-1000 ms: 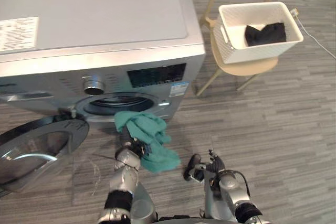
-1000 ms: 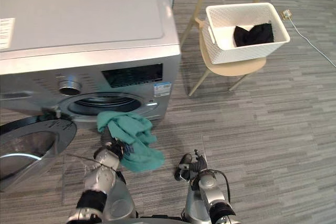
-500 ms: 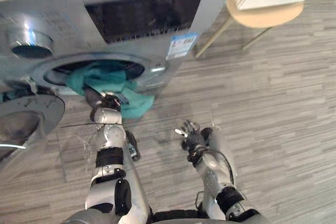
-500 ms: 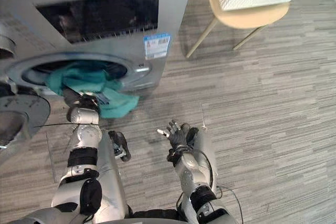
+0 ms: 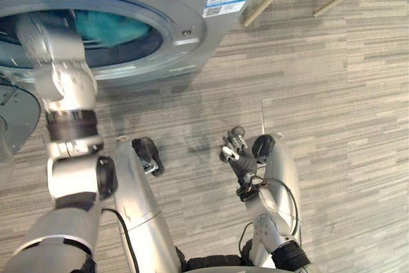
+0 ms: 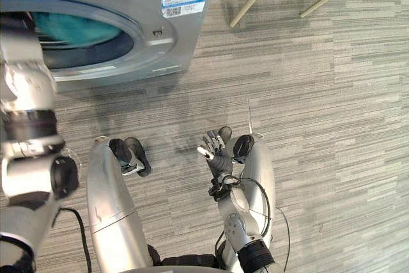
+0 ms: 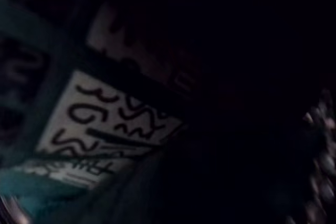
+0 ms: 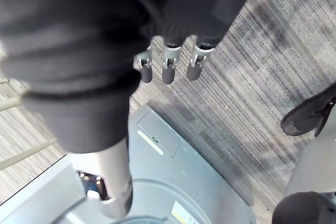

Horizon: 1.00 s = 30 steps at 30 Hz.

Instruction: Pick up the laundry basket with both hands and put the clothes into the washing machine.

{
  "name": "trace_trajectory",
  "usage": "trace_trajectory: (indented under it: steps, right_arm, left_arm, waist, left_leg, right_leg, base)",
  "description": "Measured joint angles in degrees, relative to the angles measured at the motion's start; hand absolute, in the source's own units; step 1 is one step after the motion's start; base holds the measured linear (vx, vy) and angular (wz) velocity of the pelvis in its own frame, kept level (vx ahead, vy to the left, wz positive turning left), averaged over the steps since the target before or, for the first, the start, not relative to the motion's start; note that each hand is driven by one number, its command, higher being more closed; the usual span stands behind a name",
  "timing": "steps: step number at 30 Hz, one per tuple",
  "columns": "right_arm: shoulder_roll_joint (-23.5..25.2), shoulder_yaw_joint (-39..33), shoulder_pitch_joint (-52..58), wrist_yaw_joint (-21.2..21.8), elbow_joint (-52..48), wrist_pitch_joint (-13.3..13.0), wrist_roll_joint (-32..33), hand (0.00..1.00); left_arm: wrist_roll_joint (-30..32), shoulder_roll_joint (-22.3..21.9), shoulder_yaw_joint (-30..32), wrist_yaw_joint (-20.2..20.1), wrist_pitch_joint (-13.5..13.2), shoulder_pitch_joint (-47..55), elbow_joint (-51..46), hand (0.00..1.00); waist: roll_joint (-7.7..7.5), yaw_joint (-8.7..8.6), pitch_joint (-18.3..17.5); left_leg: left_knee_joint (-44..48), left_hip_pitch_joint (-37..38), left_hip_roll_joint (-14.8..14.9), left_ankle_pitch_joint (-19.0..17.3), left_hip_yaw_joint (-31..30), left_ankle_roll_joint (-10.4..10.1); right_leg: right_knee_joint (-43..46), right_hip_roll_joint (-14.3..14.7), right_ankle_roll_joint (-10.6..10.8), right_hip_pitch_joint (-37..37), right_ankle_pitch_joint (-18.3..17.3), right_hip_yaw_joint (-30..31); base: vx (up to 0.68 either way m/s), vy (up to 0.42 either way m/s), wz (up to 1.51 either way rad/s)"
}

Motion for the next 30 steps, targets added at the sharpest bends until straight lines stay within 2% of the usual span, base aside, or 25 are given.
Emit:
trace_trajectory:
  steps: [3, 5, 8, 9, 11, 12, 13, 15, 16, 17, 20, 23, 25, 29, 30]
  right_arm:
    - [-0.8, -0.2, 0.3, 0.7, -1.8, 0.1, 0.1, 0.00]
    - [-1.2, -0.5, 0.3, 0.9, -3.1, 0.4, 1.2, 0.00]
    - [-1.4, -0.7, 0.4, 1.9, -5.9, 1.4, 2.7, 0.00]
    - [-1.5, -0.9, 0.5, 2.3, -7.3, 1.4, 3.4, 0.00]
    - [-1.5, -0.9, 0.6, 2.9, -9.5, 1.4, 4.9, 0.00]
    - [-1.6, -0.9, 0.8, 3.1, -10.6, 1.4, 6.1, 0.00]
    - [-1.7, -0.9, 1.0, 3.1, -11.0, 1.4, 6.7, 0.00]
    - [-1.9, -0.9, 3.1, 3.9, -12.5, 1.4, 9.3, 0.00]
    - [-2.1, -0.9, 4.0, 4.5, -13.0, 1.3, 9.7, 0.00]
    - [-2.2, -0.8, 5.5, 5.8, -13.5, 1.3, 10.4, 0.00]
    - [-2.2, 0.3, 6.5, 7.9, -14.3, 1.2, 11.9, 0.00]
    - [-3.4, 1.8, 7.2, 9.5, -14.2, 1.1, 13.2, 0.00]
    - [-3.6, 2.1, 7.6, 9.7, -14.0, 1.2, 13.6, 0.00]
    - [-3.8, 3.2, 7.7, 10.5, -13.7, 1.4, 14.0, 0.00]
    - [-3.8, 3.4, 7.7, 10.6, -13.6, 1.6, 14.0, 0.00]
  left_arm:
    - [0.2, 3.8, -4.0, 0.3, 0.3, -2.0, 0.4, 1.00]
    - [2.0, 6.7, -9.7, 0.2, 1.3, -11.8, 4.6, 1.00]
    - [3.7, 9.7, -14.9, -1.5, 3.2, -20.9, 10.4, 1.00]
    - [5.4, 10.4, -17.1, -2.9, 4.1, -25.1, 13.4, 0.00]
    - [9.6, 11.7, -20.5, -5.4, 6.0, -30.4, 17.4, 0.00]
    - [15.1, 12.3, -21.5, -6.1, 7.4, -32.3, 19.4, 0.00]
    - [17.8, 12.5, -22.2, -6.1, 7.9, -32.8, 20.5, 0.00]
    - [31.7, 12.6, -24.9, -7.2, 11.0, -33.7, 23.3, 0.00]
    - [35.2, 12.6, -25.8, -7.5, 11.7, -33.5, 23.5, 0.00]
    - [47.9, 12.6, -27.5, -7.5, 13.0, -32.8, 23.6, 0.00]
    - [69.9, 11.7, -31.3, -7.8, 15.8, -28.8, 25.1, 0.00]
    - [80.4, 10.9, -33.1, -8.9, 16.5, -26.3, 25.7, 0.00]
    - [83.0, 11.0, -32.8, -9.5, 17.1, -26.2, 25.7, 0.00]
    - [82.5, 11.3, -27.8, -9.8, 18.7, -26.2, 26.3, 0.00]
    - [80.5, 11.4, -25.8, -9.8, 18.6, -26.2, 26.6, 0.00]
  waist:
    - [-0.17, 0.45, 0.1]
    - [-0.83, 0.78, 0.3]
    - [-0.95, 0.34, 0.3]
    - [-0.99, 0.23, 0.3]
    - [-0.97, 0.00, 0.3]
    - [-0.98, -0.06, 0.3]
    - [-0.98, -0.13, 0.3]
    - [-0.97, -0.14, 0.3]
    - [-0.98, -0.06, 0.3]
    - [-1.00, 0.11, 0.4]
    - [-0.98, 0.00, 0.4]
    - [-0.99, 0.21, 0.4]
    - [-1.01, 0.33, 0.4]
    - [-1.04, 0.52, 0.4]
    - [-1.04, 0.54, 0.3]
  left_leg:
    - [0.8, -2.7, -0.1, 0.0, -0.4, 0.0]
    - [2.3, -5.9, -0.2, 0.1, -1.3, 0.1]
    - [3.9, -9.1, -0.1, 0.1, -1.4, 0.2]
    - [4.4, -10.5, 0.0, 0.1, -1.7, 0.2]
    - [5.1, -12.5, 0.0, 0.1, -1.9, 0.2]
    - [5.4, -13.8, 0.1, 0.1, -2.2, 0.2]
    - [5.8, -14.4, 0.1, 0.1, -2.5, 0.2]
    - [6.6, -17.1, 0.2, 0.1, -3.6, 0.1]
    - [6.8, -17.8, 0.1, 0.3, -3.9, -0.1]
    - [7.2, -19.4, 0.1, 0.4, -4.7, -0.3]
    - [8.1, -21.2, 0.1, 0.4, -5.4, -0.3]
    - [8.0, -21.2, 0.2, 0.4, -5.5, -0.3]
    - [7.9, -21.1, 0.3, 0.4, -5.5, -0.2]
    - [7.8, -21.0, 1.3, 0.5, -5.7, -0.3]
    - [7.7, -21.0, 1.4, 0.6, -5.8, -0.5]
  right_leg:
    - [0.5, -0.1, -0.1, -2.0, 0.0, -0.1]
    - [1.5, -0.2, -0.1, -4.4, 0.0, -0.2]
    - [2.9, -0.4, 0.0, -7.5, 0.0, 0.3]
    - [3.5, -0.5, -0.1, -8.9, 0.0, 0.4]
    - [4.3, -0.6, -0.1, -11.0, -0.1, 0.5]
    - [5.0, -0.7, -0.4, -12.2, -0.2, 0.5]
    - [5.3, -0.7, -0.5, -12.8, -0.3, 0.5]
    - [6.6, -0.9, -1.1, -14.8, -1.0, -0.1]
    - [6.9, -0.9, -1.2, -15.3, -1.0, -0.3]
    - [7.2, -0.9, -1.3, -16.3, -1.1, -0.8]
    - [7.9, -0.9, -1.8, -17.4, -1.3, -1.2]
    - [7.9, -0.9, -1.8, -17.4, -1.3, -1.2]
    - [7.9, -0.8, -1.8, -17.4, -1.4, -1.1]
    - [7.6, 0.1, -2.0, -17.4, -1.3, -1.3]
    - [7.6, 0.3, -2.0, -17.3, -1.3, -1.4]
  base:
    - [0.02, 0.021, -0.01]
    - [0.04, 0.046, -0.03]
    - [0.03, 0.033, -0.07]
    - [0.02, 0.010, -0.07]
    - [0.02, -0.017, -0.05]
    - [0.02, -0.033, -0.05]
    - [0.02, -0.039, -0.04]
    - [0.03, -0.035, -0.02]
    - [0.04, -0.031, -0.04]
    - [0.03, -0.020, -0.06]
    - [0.04, -0.009, -0.06]
    - [0.04, -0.004, 0.00]
    - [0.00, 0.000, 0.00]
    - [0.02, -0.023, -0.09]
    - [0.03, -0.027, -0.05]
